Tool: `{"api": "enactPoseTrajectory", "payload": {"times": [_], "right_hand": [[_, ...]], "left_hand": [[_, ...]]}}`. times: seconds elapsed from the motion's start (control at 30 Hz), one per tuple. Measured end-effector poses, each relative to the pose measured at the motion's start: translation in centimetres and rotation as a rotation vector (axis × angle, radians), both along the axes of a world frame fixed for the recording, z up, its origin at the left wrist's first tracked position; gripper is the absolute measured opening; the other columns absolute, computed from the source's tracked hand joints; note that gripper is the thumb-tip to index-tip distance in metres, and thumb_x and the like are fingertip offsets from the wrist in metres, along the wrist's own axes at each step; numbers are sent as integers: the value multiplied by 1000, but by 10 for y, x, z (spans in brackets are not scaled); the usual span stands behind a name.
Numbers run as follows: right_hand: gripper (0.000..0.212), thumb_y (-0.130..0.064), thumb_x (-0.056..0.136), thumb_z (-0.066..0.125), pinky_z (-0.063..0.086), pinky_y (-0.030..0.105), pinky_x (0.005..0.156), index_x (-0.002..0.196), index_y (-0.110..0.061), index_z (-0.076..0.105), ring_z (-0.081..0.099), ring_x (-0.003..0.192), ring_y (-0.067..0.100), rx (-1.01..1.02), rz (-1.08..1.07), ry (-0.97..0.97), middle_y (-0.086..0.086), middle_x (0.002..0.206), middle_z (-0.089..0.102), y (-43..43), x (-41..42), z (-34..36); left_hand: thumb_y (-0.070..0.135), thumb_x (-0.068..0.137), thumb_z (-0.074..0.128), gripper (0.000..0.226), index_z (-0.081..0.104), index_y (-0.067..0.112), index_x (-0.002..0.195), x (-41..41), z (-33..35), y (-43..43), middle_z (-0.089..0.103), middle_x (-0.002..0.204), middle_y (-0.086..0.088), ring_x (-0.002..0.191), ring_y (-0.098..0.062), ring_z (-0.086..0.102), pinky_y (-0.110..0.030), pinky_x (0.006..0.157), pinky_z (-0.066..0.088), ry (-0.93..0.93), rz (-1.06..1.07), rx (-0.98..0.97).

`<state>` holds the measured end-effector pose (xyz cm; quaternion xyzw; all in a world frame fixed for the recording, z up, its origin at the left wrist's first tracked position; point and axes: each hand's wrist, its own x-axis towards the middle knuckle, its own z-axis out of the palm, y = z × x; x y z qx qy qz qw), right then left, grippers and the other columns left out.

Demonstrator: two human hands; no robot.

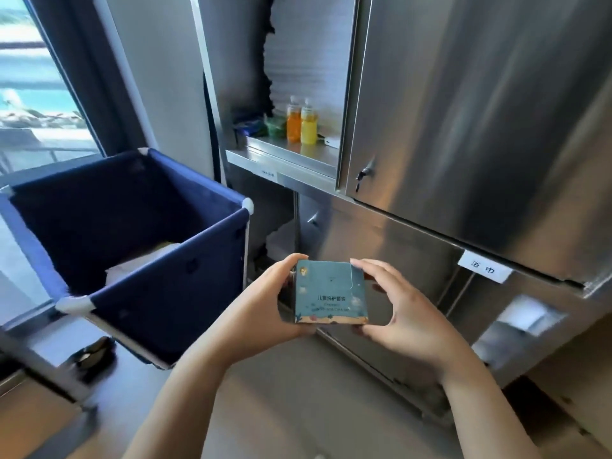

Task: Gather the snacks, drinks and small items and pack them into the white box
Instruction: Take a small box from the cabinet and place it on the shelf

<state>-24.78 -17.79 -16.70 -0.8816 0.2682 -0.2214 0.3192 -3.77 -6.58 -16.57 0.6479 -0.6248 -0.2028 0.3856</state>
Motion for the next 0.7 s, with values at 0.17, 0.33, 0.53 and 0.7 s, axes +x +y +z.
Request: {"api": "enactPoseTrajectory", "payload": {"times": [0.17,0.33,0.53,0.7], "right_hand": [[85,-14,68,79,23,3,100,129,-49,32,33,126,-12,-68,22,14,-29,136,35,-84,45,12],[83,-15,65,80,27,8,102,132,-40,37,38,124,-8,-97,63,20,-27,134,38,-145,97,12],[83,-14,66,79,23,1,98,135,-37,38,35,124,-12,-102,93,36,-28,135,39,-196,160,5],[84,-13,69,75,15,-4,96,137,-40,34,26,125,-19,-136,55,65,-38,135,29,-242,213,-3]], "left_hand": [[41,63,82,88,33,37,136,39,6,-75,33,126,36,115,13,42,-2,87,36,-94,93,7],[43,63,82,93,29,39,139,82,5,-126,32,127,39,113,19,38,3,87,29,-183,195,-10],[39,64,83,89,33,35,137,141,2,-168,39,125,31,111,20,37,4,85,28,-219,244,12],[40,67,81,105,14,33,148,200,-5,-222,32,130,26,120,9,31,8,88,15,-278,197,20]]}}
